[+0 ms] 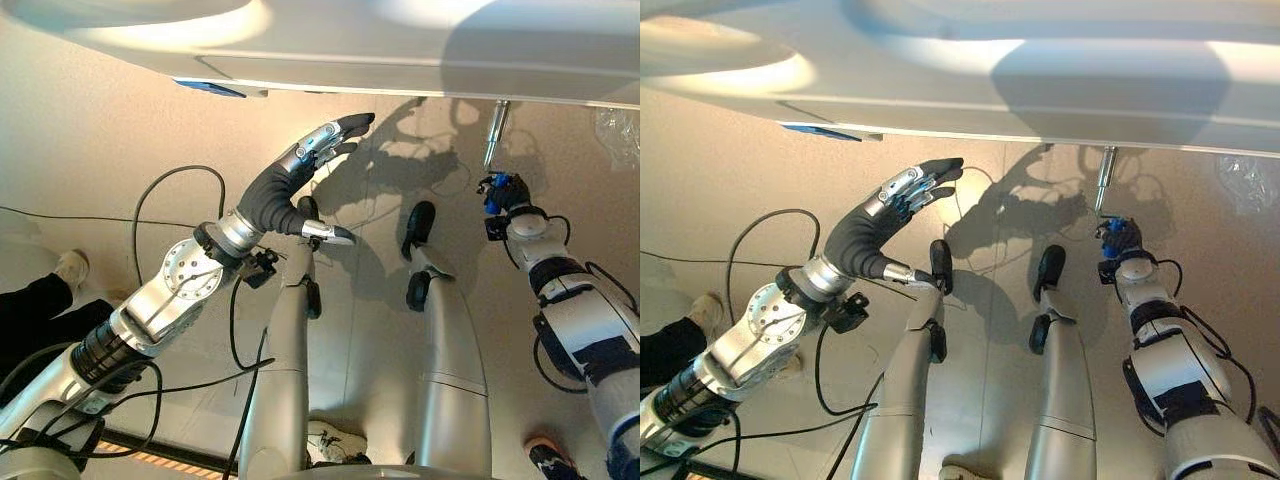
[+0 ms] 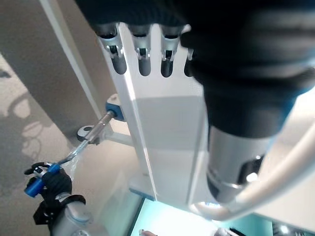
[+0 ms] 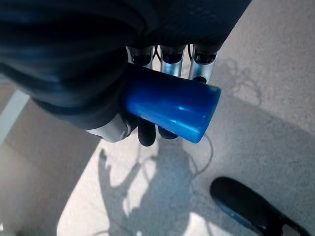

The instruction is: Raise the hospital bed

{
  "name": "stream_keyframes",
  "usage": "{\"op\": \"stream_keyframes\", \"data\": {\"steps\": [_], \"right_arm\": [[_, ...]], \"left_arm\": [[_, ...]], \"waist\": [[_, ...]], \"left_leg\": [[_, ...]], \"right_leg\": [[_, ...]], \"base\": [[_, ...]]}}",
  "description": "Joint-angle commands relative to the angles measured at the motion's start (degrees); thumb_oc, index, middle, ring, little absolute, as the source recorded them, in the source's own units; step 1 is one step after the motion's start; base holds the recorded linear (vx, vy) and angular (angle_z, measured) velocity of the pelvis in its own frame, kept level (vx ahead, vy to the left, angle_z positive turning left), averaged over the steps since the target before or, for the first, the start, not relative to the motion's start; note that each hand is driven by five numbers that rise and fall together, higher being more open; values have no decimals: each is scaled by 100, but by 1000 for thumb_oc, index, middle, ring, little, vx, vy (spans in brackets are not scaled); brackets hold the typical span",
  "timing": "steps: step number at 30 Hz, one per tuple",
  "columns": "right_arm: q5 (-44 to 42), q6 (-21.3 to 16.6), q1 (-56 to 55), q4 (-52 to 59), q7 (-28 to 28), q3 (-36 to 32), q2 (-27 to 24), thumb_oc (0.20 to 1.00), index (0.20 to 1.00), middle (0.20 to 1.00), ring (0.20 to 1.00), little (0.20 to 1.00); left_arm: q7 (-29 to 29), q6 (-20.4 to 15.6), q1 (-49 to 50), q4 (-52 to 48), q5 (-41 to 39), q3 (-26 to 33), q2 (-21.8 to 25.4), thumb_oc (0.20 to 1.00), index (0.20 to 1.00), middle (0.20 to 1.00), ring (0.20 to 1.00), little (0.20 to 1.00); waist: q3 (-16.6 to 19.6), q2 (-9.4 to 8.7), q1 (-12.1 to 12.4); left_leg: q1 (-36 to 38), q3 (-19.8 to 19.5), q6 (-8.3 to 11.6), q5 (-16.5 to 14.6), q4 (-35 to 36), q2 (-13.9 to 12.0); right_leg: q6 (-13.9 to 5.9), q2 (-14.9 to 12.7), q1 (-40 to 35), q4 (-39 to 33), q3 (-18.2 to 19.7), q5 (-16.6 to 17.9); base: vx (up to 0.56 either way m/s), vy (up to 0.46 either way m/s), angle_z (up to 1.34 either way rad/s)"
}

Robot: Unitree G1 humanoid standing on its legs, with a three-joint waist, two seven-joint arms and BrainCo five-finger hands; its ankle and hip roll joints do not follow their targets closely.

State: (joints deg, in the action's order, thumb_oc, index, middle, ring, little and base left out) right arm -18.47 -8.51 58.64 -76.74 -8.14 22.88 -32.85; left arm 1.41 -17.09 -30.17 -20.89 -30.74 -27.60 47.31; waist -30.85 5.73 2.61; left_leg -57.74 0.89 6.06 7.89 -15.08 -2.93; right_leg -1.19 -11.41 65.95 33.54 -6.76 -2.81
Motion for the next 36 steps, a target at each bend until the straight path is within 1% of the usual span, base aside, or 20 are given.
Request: {"op": "stream_keyframes", "data": {"steps": [1,3,4,7,9,10,12,13,19,22,25,26,27,28,30,35,36], "right_arm": [[1193,339,146,-52,157,939,115,200,200,200,200,200],[1309,354,217,-22,184,1062,295,200,200,200,200,200],[1309,355,220,-23,183,1065,300,200,200,200,200,200],[1415,367,277,45,186,1157,641,200,200,200,200,200],[1414,383,287,40,209,1166,712,200,200,200,200,200],[1532,403,320,17,209,1228,900,200,200,200,200,200],[1542,406,348,25,205,1244,965,200,200,200,200,200],[1645,423,385,80,219,1336,1147,200,200,200,200,200],[1946,416,464,235,265,1607,1606,200,200,200,200,200],[2016,396,458,374,297,1696,1715,200,200,200,200,200],[2281,326,480,665,351,1980,1953,200,200,200,200,200],[2279,328,414,659,356,1977,1965,200,200,200,200,200],[2422,276,466,866,370,2122,2016,200,200,200,200,200],[2422,279,463,871,370,2124,2015,200,200,200,200,200],[2728,230,448,1095,419,2354,2114,200,200,200,200,200],[2836,141,410,1406,466,2479,2222,200,200,200,200,200],[2845,103,402,1608,482,2535,2235,200,200,200,200,200]], "left_arm": [[-98,-167,80,-394,26,325,-337,1000,1000,1000,1000,1000],[-136,-160,124,-404,40,384,-372,1000,1000,1000,1000,1000],[-136,-158,130,-407,41,391,-370,1000,1000,1000,1000,1000],[-198,-130,178,-431,69,474,-444,1000,1000,1000,1000,1000],[-209,-117,194,-442,69,508,-447,1000,1000,1000,1000,1000],[-237,-119,224,-460,72,532,-476,1000,1000,1000,1000,1000],[-255,-118,241,-472,70,568,-464,1000,1000,1000,1000,1000],[-293,-124,257,-491,67,625,-475,1000,1000,1000,1000,1000],[-373,-130,311,-529,48,731,-534,1000,1000,1000,1000,1000],[-386,-138,324,-537,44,755,-538,1000,1000,1000,1000,1000],[-404,-177,318,-540,52,774,-547,1000,1000,1000,1000,1000],[-402,-175,364,-536,48,738,-557,1000,1000,1000,1000,1000],[-418,-218,340,-550,29,792,-551,1000,1000,1000,1000,1000],[-417,-219,344,-551,28,795,-551,1000,1000,1000,1000,1000],[-430,-257,394,-575,7,802,-536,1000,1000,1000,1000,1000],[-454,-301,441,-592,-18,815,-519,1000,1000,1000,1000,1000],[-453,-316,459,-605,-17,814,-503,1000,1000,1000,1000,1000]], "waist": [[106,548,112],[106,531,123],[106,529,119],[106,499,153],[106,496,159],[106,507,193],[106,510,192],[106,520,225],[106,539,269],[106,537,285],[106,544,310],[106,537,293],[106,545,319],[106,546,316],[106,553,339],[106,558,345],[106,554,344]], "left_leg": [[-133,-210,-30,-267,-169,-8],[-184,-226,-45,-285,-202,-5],[-187,-225,-45,-286,-204,-4],[-280,-290,-72,-315,-277,27],[-309,-308,-76,-319,-294,32],[-354,-325,-84,-324,-314,34],[-378,-325,-83,-326,-325,33],[-431,-339,-83,-332,-359,38],[-592,-374,-93,-372,-455,64],[-630,-392,-95,-381,-486,73],[-684,-395,-91,-402,-555,84],[-527,-413,-66,-586,-600,106],[-696,-404,-83,-413,-569,91],[-695,-405,-83,-413,-570,91],[-691,-407,-74,-415,-570,85],[-698,-397,-69,-424,-592,97],[-704,-399,-68,-428,-602,101]], "right_leg": [[-466,228,-52,81,-179,-149],[-463,236,-24,102,-196,-152],[-463,236,-21,104,-195,-153],[-455,242,-5,96,-215,-155],[-447,249,12,96,-224,-159],[-445,243,32,97,-242,-164],[-445,239,46,95,-247,-165],[-447,240,72,90,-259,-160],[-442,227,160,113,-283,-165],[-444,215,178,129,-285,-173],[-446,197,190,163,-296,-182],[-500,186,50,234,-242,-357],[-452,189,182,147,-304,-182],[-452,190,181,146,-305,-181],[-461,176,177,148,-306,-184],[-460,157,157,136,-322,-180],[-460,159,156,139,-322,-177]], "base": [[14,20,-4],[11,15,-5],[7,11,-3],[4,4,-1],[0,0,0],[0,0,0],[0,0,0],[0,0,0],[1,2,-1],[0,0,0],[26,14,1],[0,0,0],[0,0,0],[-47,23,0],[0,0,0],[4,6,-4],[0,0,0]]}}
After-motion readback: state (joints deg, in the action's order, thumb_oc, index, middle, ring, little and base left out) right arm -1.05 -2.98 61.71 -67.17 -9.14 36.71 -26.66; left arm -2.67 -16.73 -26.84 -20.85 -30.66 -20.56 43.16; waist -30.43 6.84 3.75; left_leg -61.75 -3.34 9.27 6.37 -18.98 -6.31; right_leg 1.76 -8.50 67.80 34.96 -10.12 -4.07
